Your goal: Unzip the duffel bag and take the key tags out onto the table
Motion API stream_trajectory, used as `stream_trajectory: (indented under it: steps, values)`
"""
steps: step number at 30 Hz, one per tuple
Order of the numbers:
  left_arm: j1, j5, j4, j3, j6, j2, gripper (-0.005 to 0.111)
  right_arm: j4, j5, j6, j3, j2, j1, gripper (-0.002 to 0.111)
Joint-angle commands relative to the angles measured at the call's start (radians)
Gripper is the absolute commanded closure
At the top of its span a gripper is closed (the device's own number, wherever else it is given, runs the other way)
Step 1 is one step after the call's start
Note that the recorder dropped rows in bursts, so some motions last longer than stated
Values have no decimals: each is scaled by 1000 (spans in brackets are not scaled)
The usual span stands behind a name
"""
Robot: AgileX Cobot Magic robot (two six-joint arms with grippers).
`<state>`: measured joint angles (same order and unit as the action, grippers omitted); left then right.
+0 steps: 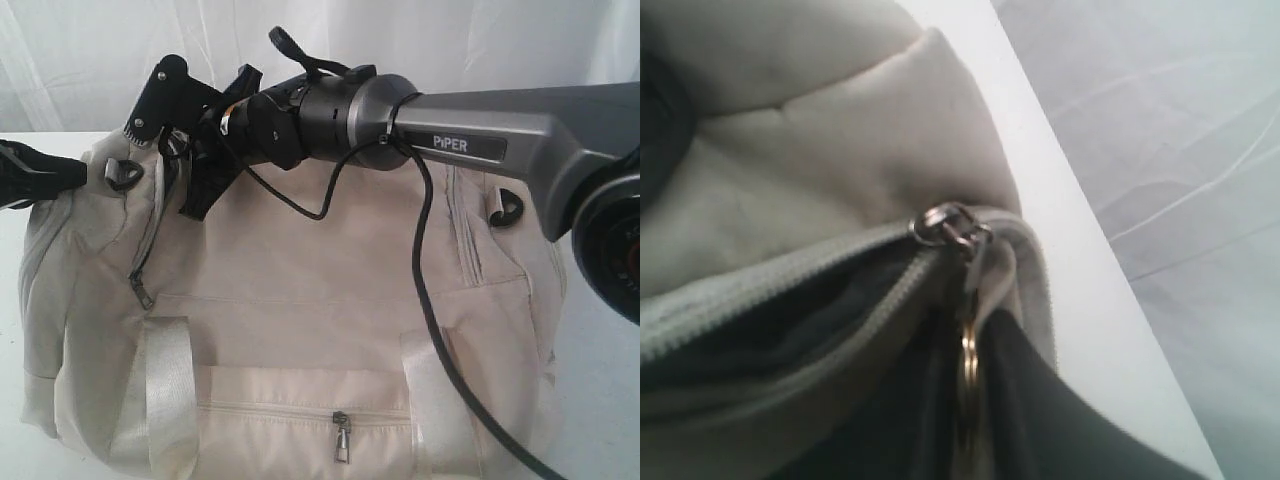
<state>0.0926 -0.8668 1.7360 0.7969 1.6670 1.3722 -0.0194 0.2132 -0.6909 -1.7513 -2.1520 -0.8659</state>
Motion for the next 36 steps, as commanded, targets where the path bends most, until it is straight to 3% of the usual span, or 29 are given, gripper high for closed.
stream_trajectory:
  steps: [1,27,36]
  values:
    - [-7,10,8,-5,2,-5,107,-2,76,-3,-6,54,8,103]
    - [-7,14,8,-5,2,-5,107,19,167,26,-6,101,8,102]
    - [-7,14,8,-5,2,-5,107,19,173,26,-6,101,8,88]
